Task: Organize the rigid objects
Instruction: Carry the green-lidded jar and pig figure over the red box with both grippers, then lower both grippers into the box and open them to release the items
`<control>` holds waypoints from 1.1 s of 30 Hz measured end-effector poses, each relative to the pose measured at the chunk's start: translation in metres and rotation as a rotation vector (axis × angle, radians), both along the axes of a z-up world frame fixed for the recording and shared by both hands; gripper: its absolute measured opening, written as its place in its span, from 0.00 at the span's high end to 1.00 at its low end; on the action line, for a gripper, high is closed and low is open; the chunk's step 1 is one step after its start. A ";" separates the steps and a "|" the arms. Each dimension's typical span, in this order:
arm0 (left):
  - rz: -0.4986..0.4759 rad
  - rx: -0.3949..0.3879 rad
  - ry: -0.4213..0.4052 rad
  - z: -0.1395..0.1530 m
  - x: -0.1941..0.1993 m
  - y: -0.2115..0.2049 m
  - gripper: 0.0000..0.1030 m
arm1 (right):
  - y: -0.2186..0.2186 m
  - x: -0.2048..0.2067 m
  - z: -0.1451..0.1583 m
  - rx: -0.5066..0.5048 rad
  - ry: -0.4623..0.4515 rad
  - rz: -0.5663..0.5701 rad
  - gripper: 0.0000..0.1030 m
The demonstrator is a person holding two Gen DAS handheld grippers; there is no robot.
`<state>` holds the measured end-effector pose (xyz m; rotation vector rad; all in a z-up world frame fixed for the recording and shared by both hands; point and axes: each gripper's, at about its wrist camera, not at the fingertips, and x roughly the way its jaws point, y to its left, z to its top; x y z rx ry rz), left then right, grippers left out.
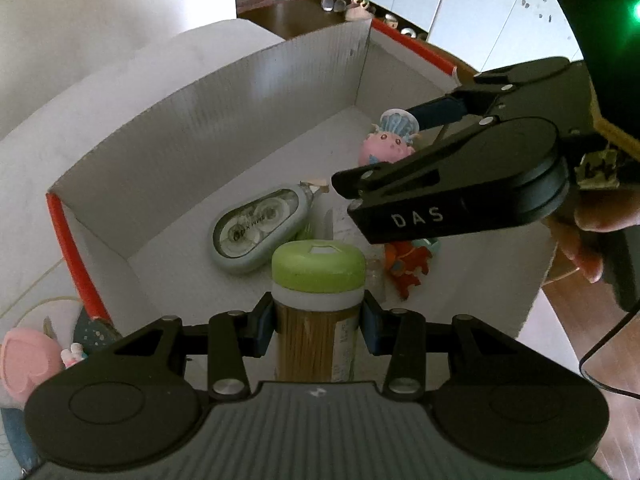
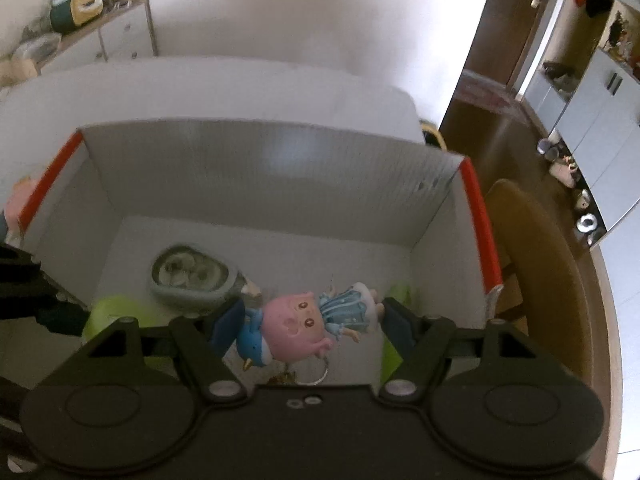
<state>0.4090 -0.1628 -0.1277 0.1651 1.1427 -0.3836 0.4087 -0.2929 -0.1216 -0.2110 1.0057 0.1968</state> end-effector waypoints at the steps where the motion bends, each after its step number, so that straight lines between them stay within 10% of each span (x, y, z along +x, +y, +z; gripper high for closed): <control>1: 0.001 0.002 0.007 -0.002 0.001 -0.001 0.59 | 0.001 0.001 -0.001 -0.005 0.011 0.004 0.28; 33: 0.062 0.002 0.043 0.002 0.001 0.011 0.47 | -0.007 -0.011 0.022 0.064 -0.001 -0.035 0.20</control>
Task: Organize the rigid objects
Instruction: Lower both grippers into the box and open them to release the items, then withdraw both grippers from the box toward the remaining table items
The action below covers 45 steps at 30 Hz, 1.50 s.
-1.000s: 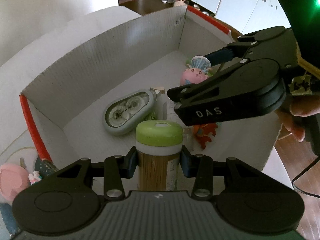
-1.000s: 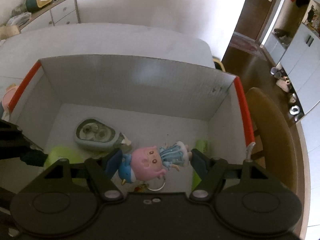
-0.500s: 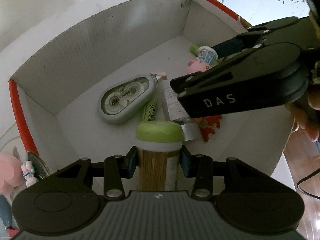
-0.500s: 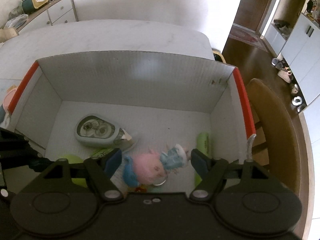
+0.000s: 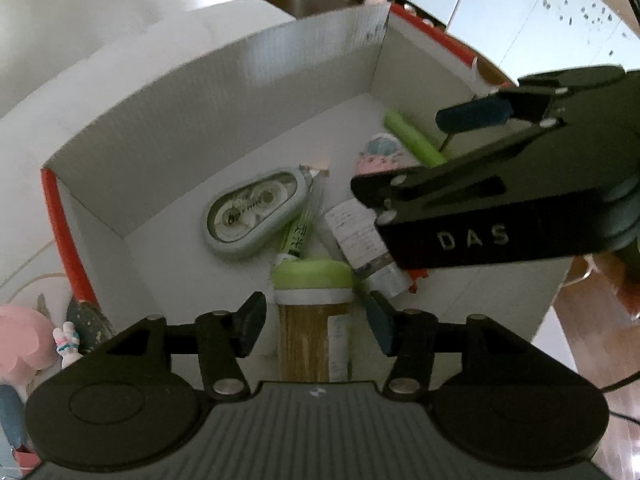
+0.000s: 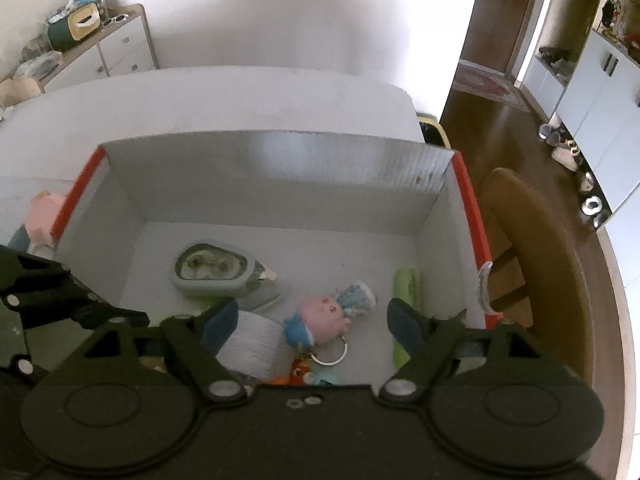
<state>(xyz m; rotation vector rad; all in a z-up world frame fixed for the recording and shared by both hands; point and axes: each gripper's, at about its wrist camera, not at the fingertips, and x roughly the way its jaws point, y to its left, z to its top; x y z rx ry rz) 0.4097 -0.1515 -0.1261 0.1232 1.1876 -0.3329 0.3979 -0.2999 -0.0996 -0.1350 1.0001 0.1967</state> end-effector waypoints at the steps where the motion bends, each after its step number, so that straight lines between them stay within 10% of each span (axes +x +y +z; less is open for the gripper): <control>1: 0.005 -0.005 -0.007 0.003 0.000 0.002 0.47 | 0.000 -0.002 0.003 0.004 -0.008 0.000 0.20; 23: 0.052 -0.114 -0.213 0.065 -0.060 0.018 0.47 | 0.003 -0.049 0.059 0.148 -0.124 -0.039 0.13; 45: 0.179 -0.168 -0.340 0.095 -0.128 0.100 0.24 | 0.050 -0.122 0.093 0.284 -0.261 0.014 0.01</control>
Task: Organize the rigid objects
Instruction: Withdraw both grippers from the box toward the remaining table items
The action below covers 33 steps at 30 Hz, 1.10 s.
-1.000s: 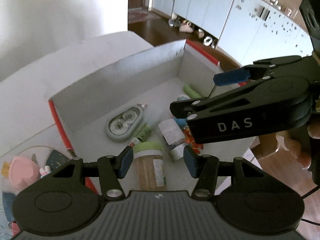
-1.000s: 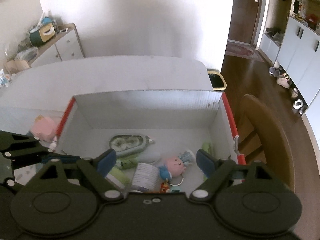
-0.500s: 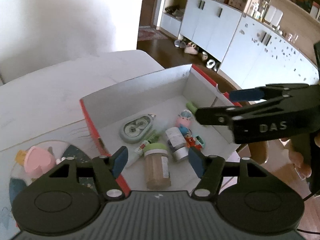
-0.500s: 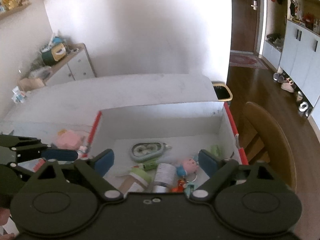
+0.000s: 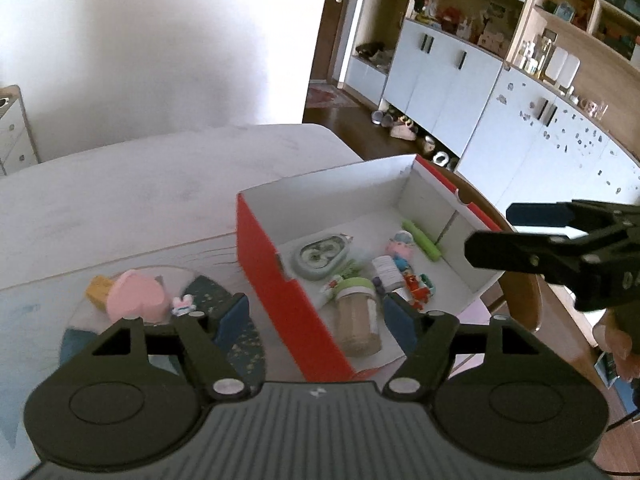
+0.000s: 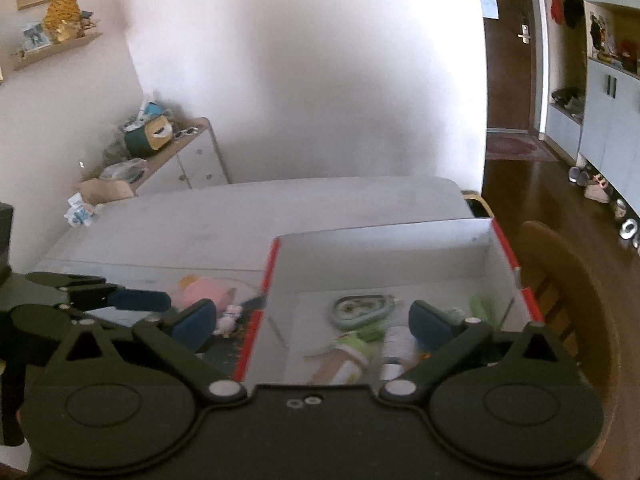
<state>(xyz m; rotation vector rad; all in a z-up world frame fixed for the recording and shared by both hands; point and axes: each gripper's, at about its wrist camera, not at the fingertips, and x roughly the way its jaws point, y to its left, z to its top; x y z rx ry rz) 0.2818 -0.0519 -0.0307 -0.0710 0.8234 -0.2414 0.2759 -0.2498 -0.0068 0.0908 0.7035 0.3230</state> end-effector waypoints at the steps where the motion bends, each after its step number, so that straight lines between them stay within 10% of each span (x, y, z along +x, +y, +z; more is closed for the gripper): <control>1: 0.001 -0.002 -0.003 0.000 -0.002 0.004 0.23 | 0.005 -0.003 0.000 0.005 -0.007 0.000 0.01; 33: 0.011 -0.006 -0.018 -0.041 -0.036 0.201 0.02 | 0.177 0.008 -0.045 -0.031 0.068 -0.024 0.01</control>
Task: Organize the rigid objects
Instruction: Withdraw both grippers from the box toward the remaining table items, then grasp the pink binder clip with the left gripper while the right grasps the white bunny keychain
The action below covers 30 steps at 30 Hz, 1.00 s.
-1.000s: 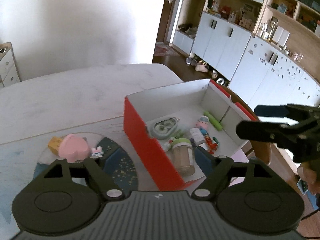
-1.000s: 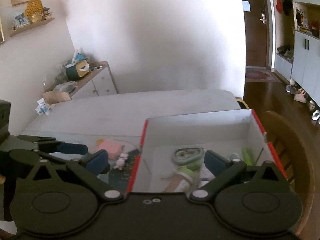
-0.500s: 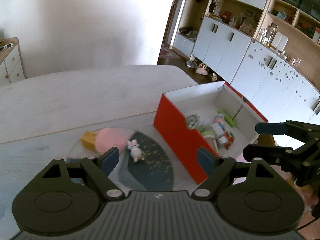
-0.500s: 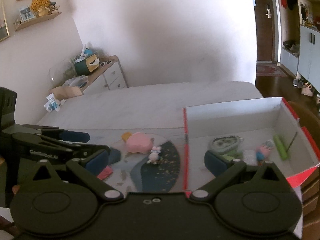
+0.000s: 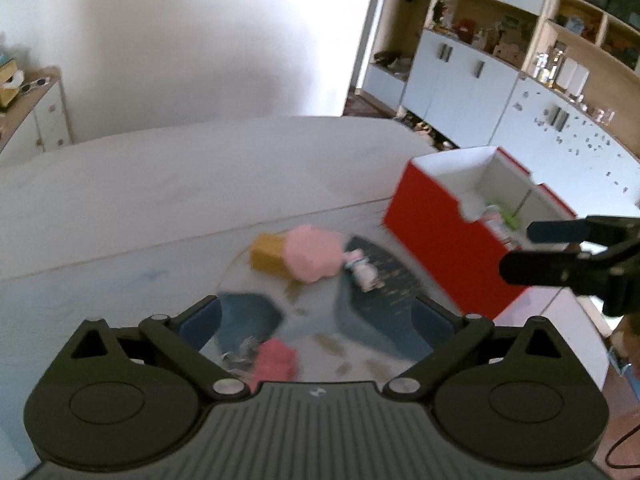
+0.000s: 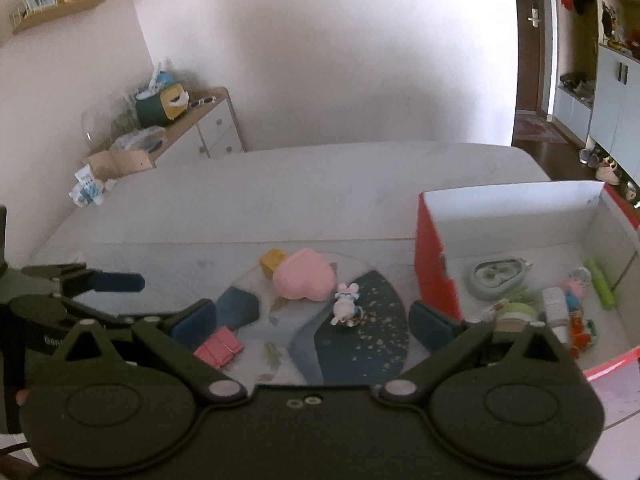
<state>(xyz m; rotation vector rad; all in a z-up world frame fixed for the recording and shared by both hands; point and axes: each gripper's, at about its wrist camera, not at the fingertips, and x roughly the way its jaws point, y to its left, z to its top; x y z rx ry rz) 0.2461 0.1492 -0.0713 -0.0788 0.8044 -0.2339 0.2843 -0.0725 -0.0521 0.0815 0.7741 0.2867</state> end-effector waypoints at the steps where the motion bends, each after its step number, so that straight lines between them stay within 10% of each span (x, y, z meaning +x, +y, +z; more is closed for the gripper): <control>1: 0.002 -0.001 0.007 -0.005 0.000 0.004 0.02 | 0.004 0.002 -0.003 -0.005 0.006 0.001 0.01; 15: -0.050 0.102 0.023 -0.070 0.002 0.009 0.02 | 0.042 0.049 -0.055 -0.120 0.100 0.034 0.04; 30: -0.078 0.140 0.012 -0.093 0.016 -0.003 0.05 | 0.039 0.091 -0.101 -0.194 0.180 -0.018 0.31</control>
